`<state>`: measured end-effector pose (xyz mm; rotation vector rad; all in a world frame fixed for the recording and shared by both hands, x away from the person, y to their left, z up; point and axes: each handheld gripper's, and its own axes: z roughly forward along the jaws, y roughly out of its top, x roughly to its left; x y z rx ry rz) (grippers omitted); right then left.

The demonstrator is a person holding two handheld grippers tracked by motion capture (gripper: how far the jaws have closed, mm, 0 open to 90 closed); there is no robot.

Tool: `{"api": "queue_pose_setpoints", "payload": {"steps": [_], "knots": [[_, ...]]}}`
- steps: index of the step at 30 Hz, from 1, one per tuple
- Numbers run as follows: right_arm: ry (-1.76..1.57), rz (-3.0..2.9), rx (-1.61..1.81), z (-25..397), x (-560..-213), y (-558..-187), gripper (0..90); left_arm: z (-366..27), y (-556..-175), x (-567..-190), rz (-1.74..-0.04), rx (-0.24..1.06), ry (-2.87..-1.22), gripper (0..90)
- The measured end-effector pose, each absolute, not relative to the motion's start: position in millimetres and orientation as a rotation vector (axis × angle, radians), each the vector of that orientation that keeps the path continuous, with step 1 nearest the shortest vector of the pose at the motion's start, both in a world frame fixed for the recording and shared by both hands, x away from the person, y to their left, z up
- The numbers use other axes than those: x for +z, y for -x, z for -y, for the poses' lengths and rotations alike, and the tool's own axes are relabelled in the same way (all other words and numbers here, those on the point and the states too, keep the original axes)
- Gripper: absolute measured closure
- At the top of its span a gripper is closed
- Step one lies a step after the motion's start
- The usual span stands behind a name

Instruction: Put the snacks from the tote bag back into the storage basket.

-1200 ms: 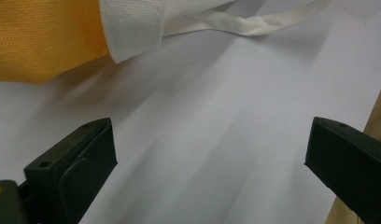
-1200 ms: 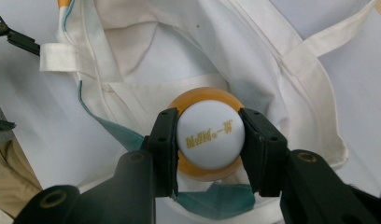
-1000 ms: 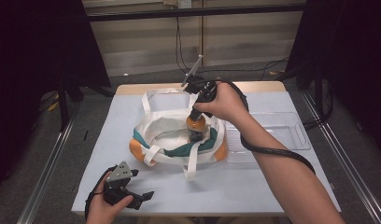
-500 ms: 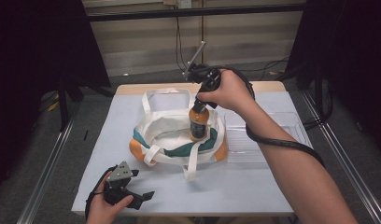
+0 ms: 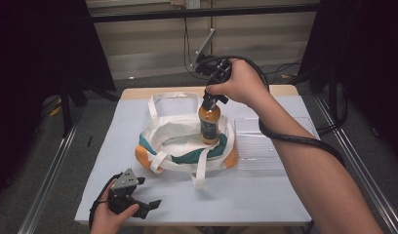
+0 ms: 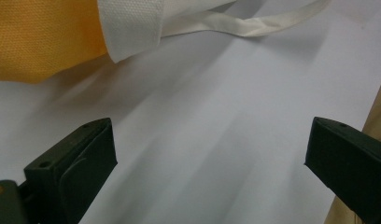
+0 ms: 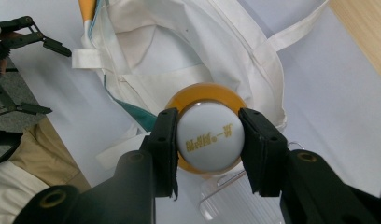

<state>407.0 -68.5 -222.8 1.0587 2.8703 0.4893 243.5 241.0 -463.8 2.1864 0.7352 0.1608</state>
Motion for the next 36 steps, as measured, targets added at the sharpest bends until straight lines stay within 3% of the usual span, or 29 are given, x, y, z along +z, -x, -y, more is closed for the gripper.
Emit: {"api": "queue_pose_setpoints", "payload": {"steps": [13,36], "knots": [[-1.115,-2.854,0.482,78,-198,-409,60.6,-242,-242,-464,-0.745,0.155,-2.176,1.6],[-1.176,-2.853,0.420,111,-185,-401,60.6,-239,-242,-464,-0.740,0.162,-2.177,1.6]]}}
